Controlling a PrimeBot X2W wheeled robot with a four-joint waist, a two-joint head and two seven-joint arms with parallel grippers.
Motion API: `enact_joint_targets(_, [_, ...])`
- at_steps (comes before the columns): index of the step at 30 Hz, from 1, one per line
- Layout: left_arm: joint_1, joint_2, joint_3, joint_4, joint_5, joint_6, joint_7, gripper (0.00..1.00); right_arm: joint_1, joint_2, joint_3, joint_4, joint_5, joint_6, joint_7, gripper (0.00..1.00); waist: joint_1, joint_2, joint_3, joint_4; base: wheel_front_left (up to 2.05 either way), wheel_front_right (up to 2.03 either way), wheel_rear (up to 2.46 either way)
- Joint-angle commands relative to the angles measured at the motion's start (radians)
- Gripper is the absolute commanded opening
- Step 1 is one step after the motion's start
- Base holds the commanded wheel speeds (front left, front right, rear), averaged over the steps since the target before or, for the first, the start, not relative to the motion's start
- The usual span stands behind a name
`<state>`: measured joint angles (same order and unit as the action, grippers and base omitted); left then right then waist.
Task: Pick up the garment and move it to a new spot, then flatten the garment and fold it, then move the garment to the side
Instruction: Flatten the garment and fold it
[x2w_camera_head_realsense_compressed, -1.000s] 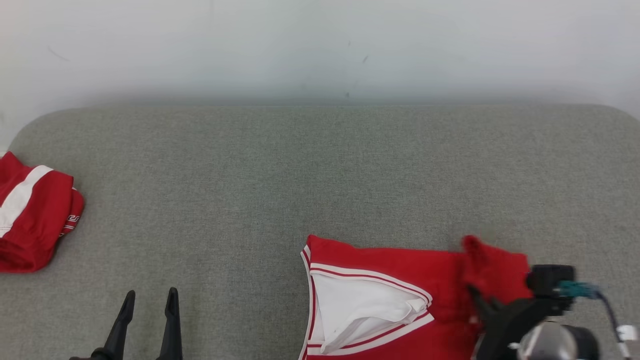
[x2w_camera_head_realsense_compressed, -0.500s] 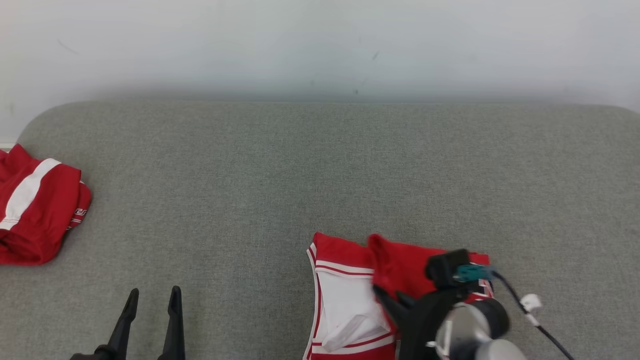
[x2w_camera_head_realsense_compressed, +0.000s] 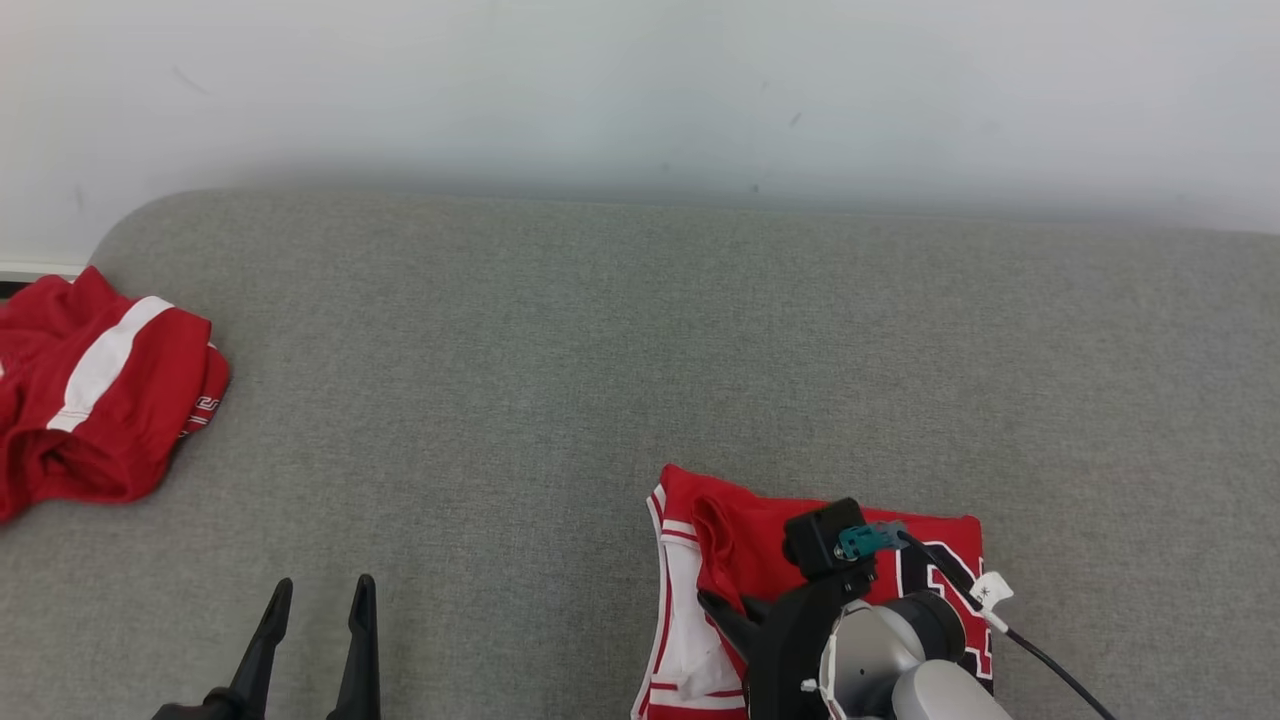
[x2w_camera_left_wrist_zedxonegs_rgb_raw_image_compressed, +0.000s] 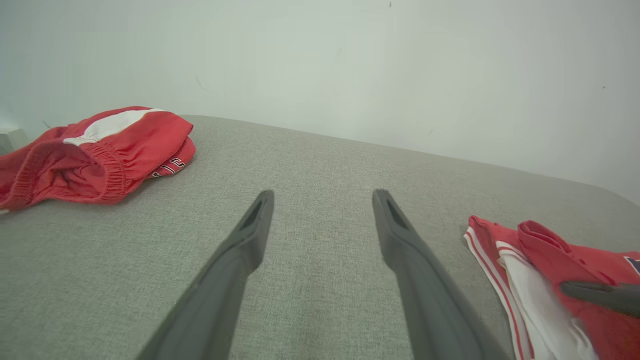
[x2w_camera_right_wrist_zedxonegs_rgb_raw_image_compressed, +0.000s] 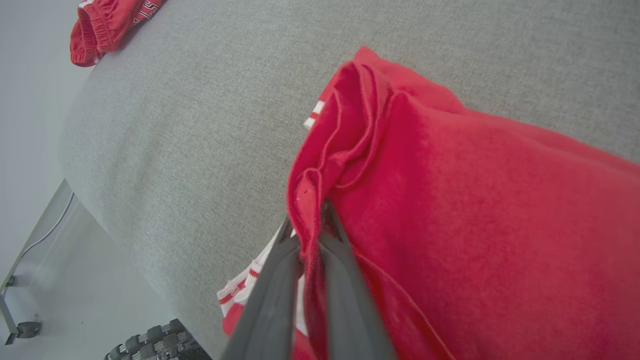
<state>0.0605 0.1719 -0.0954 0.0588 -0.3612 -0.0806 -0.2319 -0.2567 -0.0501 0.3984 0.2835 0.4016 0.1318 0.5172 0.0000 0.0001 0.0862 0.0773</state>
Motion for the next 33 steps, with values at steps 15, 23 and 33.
enact_joint_targets(15, [0.023,0.012,0.001,0.009,-0.011,-0.002,-0.017,1.0,0.055,-0.001,-0.231,-0.152,-0.017,-0.002,-0.094,1.0,0.0,-0.0001,-0.029,-0.015,0.0,0.0,0.0])
enact_joint_targets(23, [-0.003,0.0,-0.01,0.02,-0.018,-0.005,-0.025,1.0,0.229,0.0,-0.355,-0.259,-0.183,-0.002,0.005,0.19,0.0,-0.0001,-0.008,-0.03,0.0,0.0,0.0])
enact_joint_targets(33, [-0.048,0.0,-0.017,0.057,-0.022,-0.014,-0.03,1.0,0.197,0.0,-0.155,-0.15,-0.195,-0.002,-0.02,0.0,0.0,-0.0001,0.015,-0.019,0.0,0.0,0.0])
